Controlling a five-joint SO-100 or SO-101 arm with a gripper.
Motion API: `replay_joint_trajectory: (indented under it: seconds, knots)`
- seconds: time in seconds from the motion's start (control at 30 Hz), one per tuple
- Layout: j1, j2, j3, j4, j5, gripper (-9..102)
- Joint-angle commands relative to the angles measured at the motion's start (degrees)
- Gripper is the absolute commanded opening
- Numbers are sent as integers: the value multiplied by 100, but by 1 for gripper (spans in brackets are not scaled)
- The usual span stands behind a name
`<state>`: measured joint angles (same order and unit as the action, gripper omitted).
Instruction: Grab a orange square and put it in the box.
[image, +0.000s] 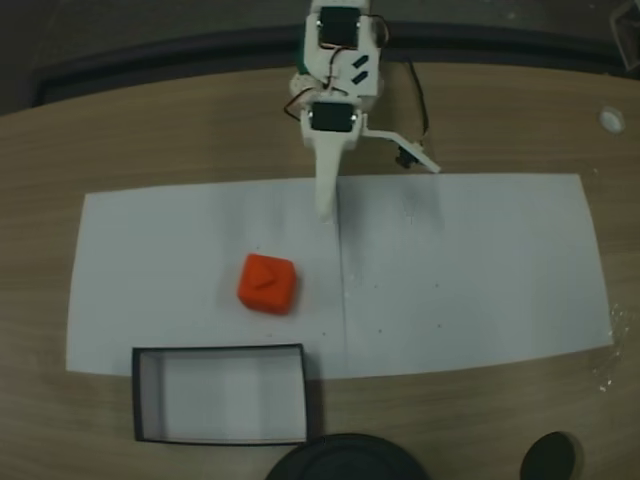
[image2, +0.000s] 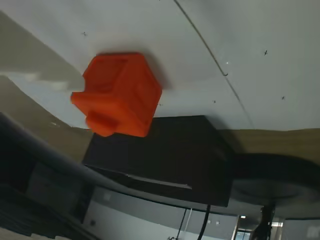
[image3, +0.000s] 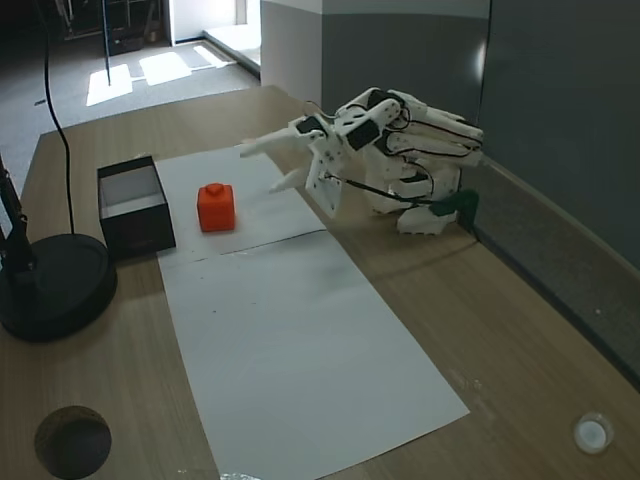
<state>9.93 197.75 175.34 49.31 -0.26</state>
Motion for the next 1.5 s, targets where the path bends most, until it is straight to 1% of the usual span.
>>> replay_joint_trajectory:
  seconds: [0.0, 0.17, 0.27, 0.37, 0.5, 0.6, 0.8, 0.9, 1.0, 1.3, 1.47]
  knots:
    - [431, 141, -782, -141, 158, 33]
    - [677, 9, -1345, -132, -158, 30]
    - [694, -650, -1898, 281, -176, 29]
    - [694, -1767, -2742, 782, -176, 33]
    - [694, -3718, -4175, 1547, -211, 41]
    - [642, -5203, -5177, 1934, -211, 42]
    - [694, -7743, -6565, 2030, -211, 42]
    - [694, -8719, -7031, 2057, -211, 42]
    - [703, -9554, -7444, 2268, -211, 42]
    - [1107, -10679, -8112, 2259, -220, 42]
    - [1160, -11197, -8271, 2250, -220, 42]
